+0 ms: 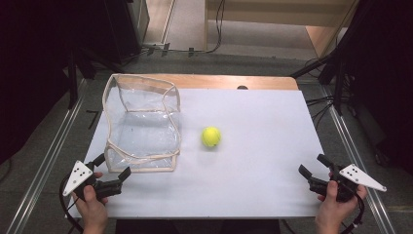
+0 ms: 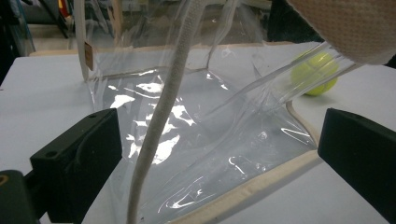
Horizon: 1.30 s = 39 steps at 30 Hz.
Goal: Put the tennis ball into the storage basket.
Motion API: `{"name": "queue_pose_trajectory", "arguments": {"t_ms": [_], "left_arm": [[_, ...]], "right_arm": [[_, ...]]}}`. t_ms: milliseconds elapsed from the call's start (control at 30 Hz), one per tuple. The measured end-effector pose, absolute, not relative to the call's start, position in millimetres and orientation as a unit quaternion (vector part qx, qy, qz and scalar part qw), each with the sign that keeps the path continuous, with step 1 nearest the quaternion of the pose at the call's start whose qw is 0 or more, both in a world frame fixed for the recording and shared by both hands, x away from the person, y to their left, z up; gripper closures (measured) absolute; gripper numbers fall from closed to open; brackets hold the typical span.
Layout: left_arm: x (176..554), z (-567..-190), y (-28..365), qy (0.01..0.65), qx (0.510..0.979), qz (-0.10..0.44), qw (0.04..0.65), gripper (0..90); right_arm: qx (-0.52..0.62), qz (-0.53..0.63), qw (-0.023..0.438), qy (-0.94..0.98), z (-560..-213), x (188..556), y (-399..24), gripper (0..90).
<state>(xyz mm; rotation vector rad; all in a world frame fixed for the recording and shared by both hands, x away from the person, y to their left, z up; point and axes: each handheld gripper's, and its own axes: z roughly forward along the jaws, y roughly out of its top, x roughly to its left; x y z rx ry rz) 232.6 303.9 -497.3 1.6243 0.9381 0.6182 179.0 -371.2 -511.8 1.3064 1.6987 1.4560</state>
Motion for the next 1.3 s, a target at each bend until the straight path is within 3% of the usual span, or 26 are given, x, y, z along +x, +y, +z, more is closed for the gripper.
{"name": "queue_pose_trajectory", "arguments": {"t_ms": [1300], "left_arm": [[235,-498,297,0.394,0.703,0.266,0.530,0.0]], "right_arm": [[0.435,0.484,0.268,0.710,-470,213,-325,10.6]]}}
